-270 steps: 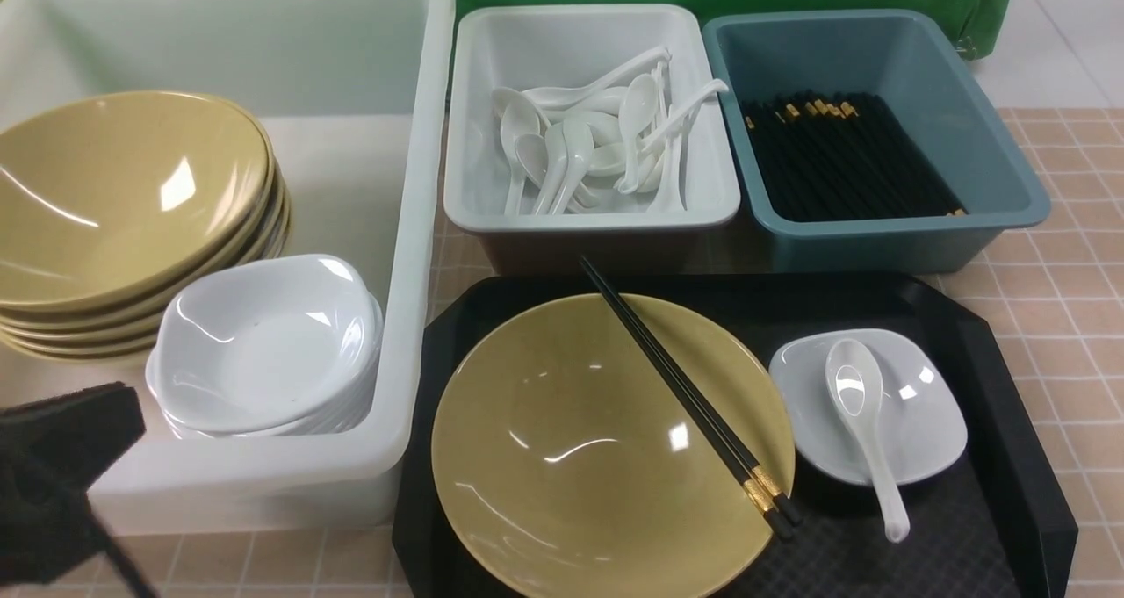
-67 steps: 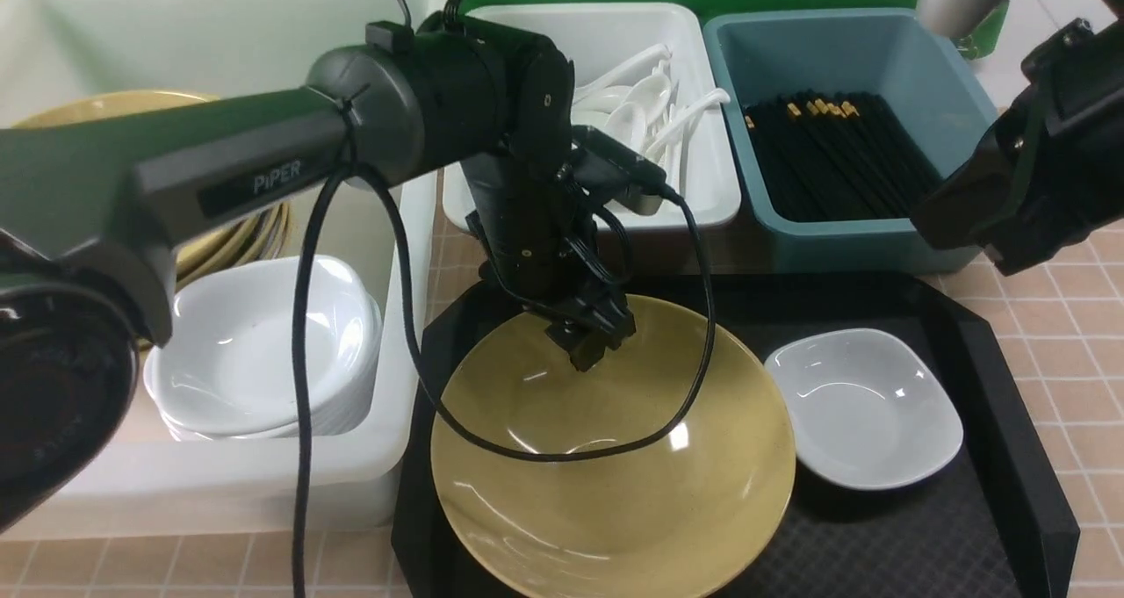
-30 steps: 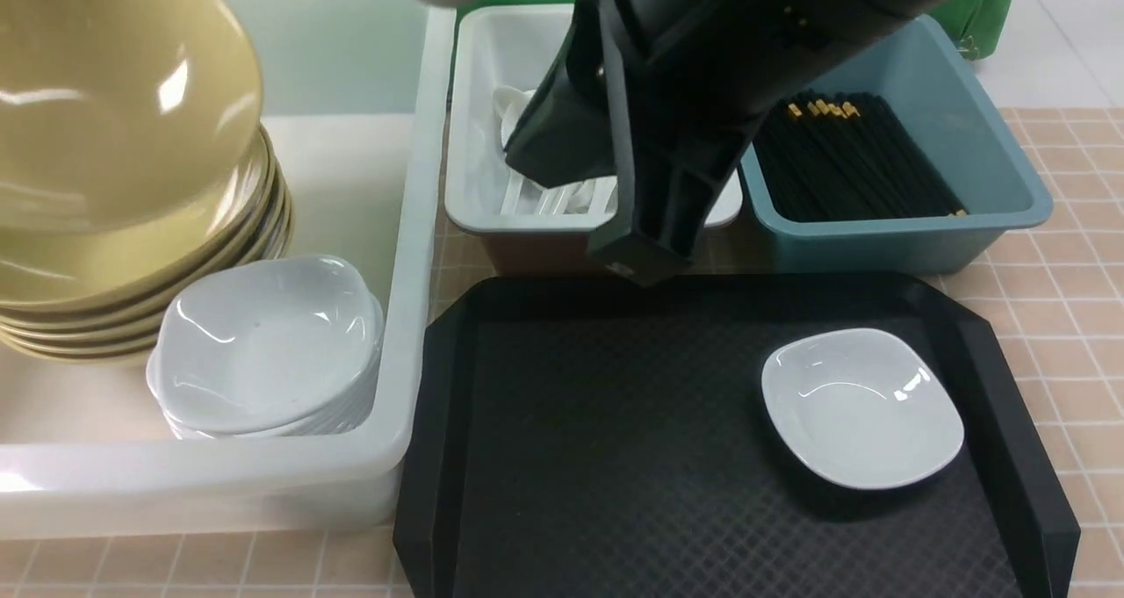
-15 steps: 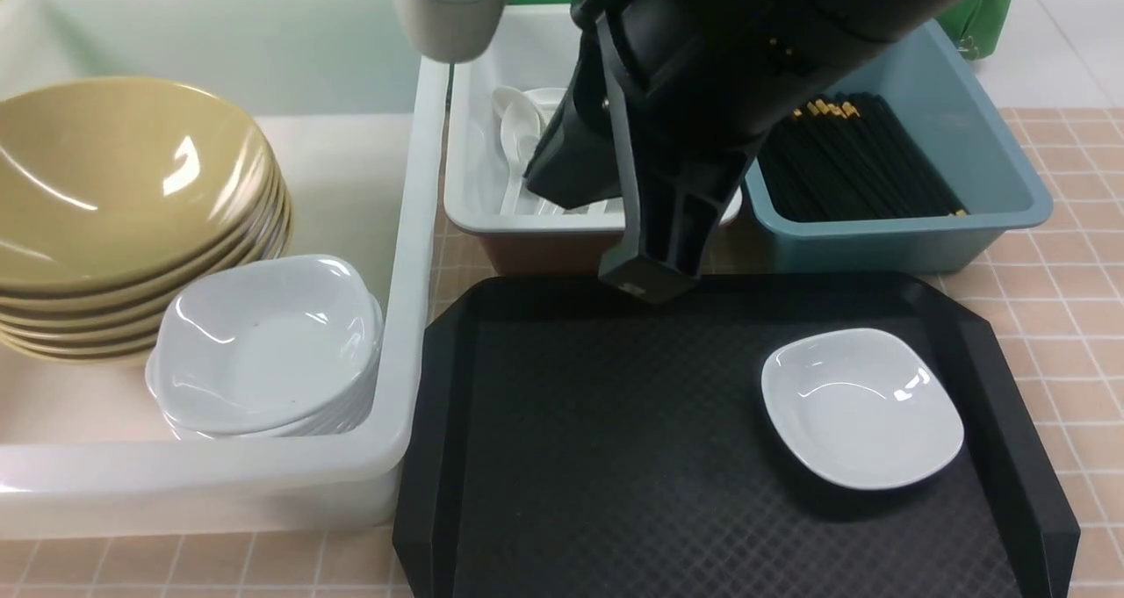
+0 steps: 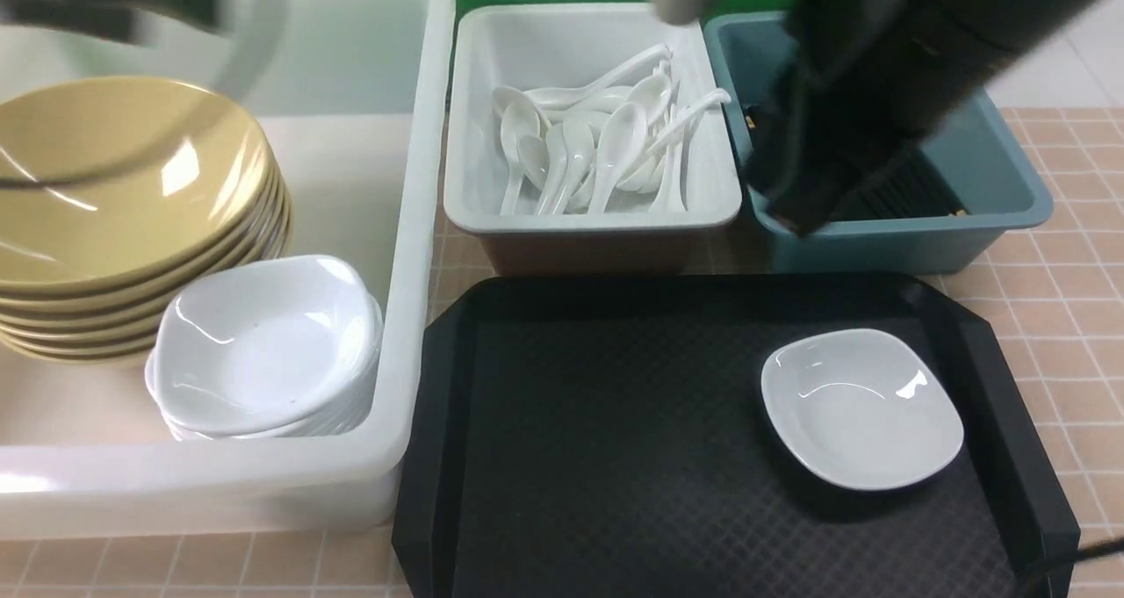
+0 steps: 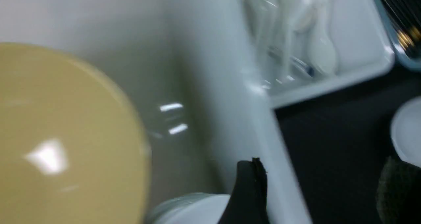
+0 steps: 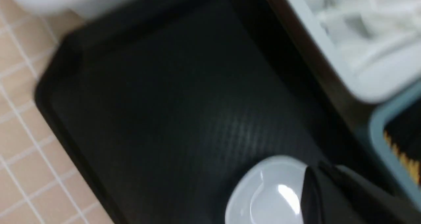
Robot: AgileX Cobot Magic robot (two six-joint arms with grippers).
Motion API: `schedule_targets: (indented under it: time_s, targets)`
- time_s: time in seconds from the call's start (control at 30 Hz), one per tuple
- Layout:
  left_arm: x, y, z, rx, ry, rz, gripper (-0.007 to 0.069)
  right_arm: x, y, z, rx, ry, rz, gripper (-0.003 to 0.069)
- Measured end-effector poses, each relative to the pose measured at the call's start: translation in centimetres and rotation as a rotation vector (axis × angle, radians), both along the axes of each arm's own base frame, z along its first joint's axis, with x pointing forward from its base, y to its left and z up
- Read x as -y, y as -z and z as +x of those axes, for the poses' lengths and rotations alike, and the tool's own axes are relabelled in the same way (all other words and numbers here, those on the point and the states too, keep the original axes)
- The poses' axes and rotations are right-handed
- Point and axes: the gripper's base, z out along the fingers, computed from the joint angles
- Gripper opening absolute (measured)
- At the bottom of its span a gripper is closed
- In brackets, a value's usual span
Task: On brown table put chopsticks spoon bowls plates into blue grey white boxes.
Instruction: 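Grasp the small white bowl on the black tray by its rim with the left gripper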
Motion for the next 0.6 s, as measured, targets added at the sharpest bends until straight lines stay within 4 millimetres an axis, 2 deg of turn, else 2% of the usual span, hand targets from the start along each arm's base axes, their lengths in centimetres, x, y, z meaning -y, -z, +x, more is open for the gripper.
schedule_targets:
  time_s: [0.07,0.1,0.13,0.17,0.23,0.3,0.33,0.4,0.47,0.5,0.57,0.6]
  targets:
    - [3.8,1.3,0.1,-0.033,0.117,0.036,0.0435,1.4,0.6,-0.7,-0.011,0.045,0.006,0.0048]
    - [4.8,1.8,0.2,-0.045,0.144,0.045,0.0435,2.2,0.5,-1.3,-0.003,0.065,0.016,0.0048]
    - [8.4,3.2,0.1,-0.07,0.242,0.073,0.0435,3.6,0.6,-2.5,0.004,0.097,0.028,0.0048]
    - [10.9,4.5,0.0,-0.084,0.305,0.092,0.0435,4.5,0.7,-3.5,0.007,0.12,0.044,0.0048]
    - [14.2,6.3,-0.1,-0.098,0.37,0.106,0.0435,6.0,1.3,-5.4,0.007,0.15,0.046,0.0048]
    - [18.3,9.0,-0.3,-0.106,0.436,0.115,0.0435,7.3,1.8,-7.3,0.01,0.173,0.059,0.0048]
    - [18.6,9.2,-0.3,-0.107,0.44,0.114,0.0435,7.5,1.7,-7.7,0.018,0.172,0.064,0.0048]
    - [22.6,12.5,-0.4,-0.096,0.483,0.115,0.0435,8.6,2.4,-9.9,0.02,0.192,0.081,0.0048]
    - [24.9,15.0,-0.4,-0.08,0.496,0.111,0.0435,9.3,2.8,-11.2,0.025,0.195,0.086,0.0048]
    - [25.1,15.2,-0.3,-0.07,0.494,0.107,0.0435,9.4,2.9,-11.3,0.024,0.196,0.086,0.0048]
    - [26.9,18.2,0.3,-0.065,0.475,0.1,0.0435,10.1,3.2,-12.6,0.022,0.197,0.086,0.0048]
    - [27.1,19.1,0.6,-0.075,0.46,0.099,0.0435,10.2,3.2,-12.8,0.019,0.197,0.083,0.0048]
